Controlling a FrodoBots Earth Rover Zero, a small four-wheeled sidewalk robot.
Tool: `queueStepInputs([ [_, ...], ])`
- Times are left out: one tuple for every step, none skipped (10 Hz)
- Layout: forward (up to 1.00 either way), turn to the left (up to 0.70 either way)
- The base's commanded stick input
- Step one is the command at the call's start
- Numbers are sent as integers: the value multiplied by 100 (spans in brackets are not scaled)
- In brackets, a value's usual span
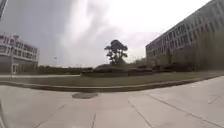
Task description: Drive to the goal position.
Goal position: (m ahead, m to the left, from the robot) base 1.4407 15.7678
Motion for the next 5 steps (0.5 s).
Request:
queueStepInputs([
  [0, 45],
  [0, 45],
  [0, 45],
  [0, 45],
  [0, 45],
])
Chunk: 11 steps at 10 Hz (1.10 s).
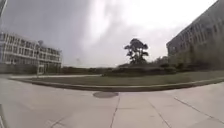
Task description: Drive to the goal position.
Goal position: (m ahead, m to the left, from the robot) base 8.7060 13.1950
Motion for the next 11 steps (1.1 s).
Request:
queueStepInputs([
  [0, 45],
  [0, 45],
  [0, 45],
  [0, 45],
  [0, 45],
  [0, 45],
  [0, 45],
  [0, 45],
  [0, 45],
  [0, 45],
  [0, 45],
])
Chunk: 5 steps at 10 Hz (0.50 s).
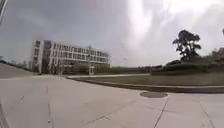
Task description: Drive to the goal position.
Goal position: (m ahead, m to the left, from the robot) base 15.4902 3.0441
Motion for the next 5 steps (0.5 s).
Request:
queueStepInputs([
  [0, 45],
  [0, 45],
  [0, 45],
  [0, 45],
  [0, 45],
])
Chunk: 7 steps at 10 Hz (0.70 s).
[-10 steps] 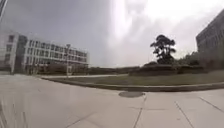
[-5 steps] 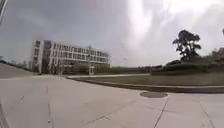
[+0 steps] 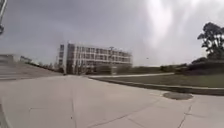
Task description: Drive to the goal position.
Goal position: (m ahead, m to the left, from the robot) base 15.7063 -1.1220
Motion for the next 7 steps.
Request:
queueStepInputs([
  [0, 45],
  [0, 45],
  [0, 45],
  [0, 45],
  [0, 45],
  [0, 45],
  [0, 0],
])
